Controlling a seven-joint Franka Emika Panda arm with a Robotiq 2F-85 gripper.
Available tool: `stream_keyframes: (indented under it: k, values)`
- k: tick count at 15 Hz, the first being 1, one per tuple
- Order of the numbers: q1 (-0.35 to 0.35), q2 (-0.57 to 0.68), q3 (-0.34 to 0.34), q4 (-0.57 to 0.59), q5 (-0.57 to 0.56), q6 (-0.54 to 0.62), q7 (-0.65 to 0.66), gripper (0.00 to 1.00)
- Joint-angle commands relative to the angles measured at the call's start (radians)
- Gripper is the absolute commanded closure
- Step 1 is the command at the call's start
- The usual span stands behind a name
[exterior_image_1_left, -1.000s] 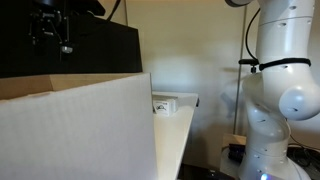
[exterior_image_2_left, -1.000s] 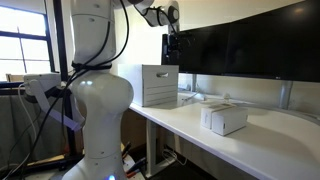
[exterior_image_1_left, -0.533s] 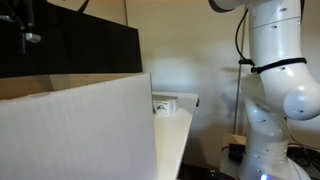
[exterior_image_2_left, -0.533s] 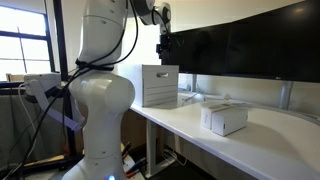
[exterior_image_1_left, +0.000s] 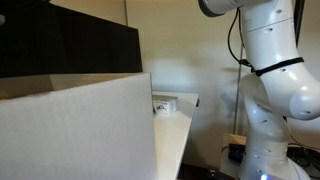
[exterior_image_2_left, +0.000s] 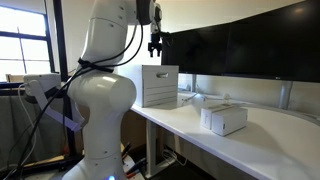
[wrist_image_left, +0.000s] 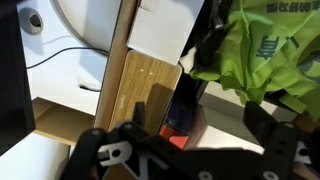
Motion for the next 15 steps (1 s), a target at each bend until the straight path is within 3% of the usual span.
stream_keyframes:
  k: [1,7,15]
  values:
    - [0.027,0.099,0.011,0.127,-0.032,-0.059,-0.063,0.0]
    - [0.086,0.209,0.001,0.272,-0.045,-0.125,-0.123,0.0]
    - [0.088,0.203,-0.007,0.284,-0.058,-0.125,-0.122,0.0]
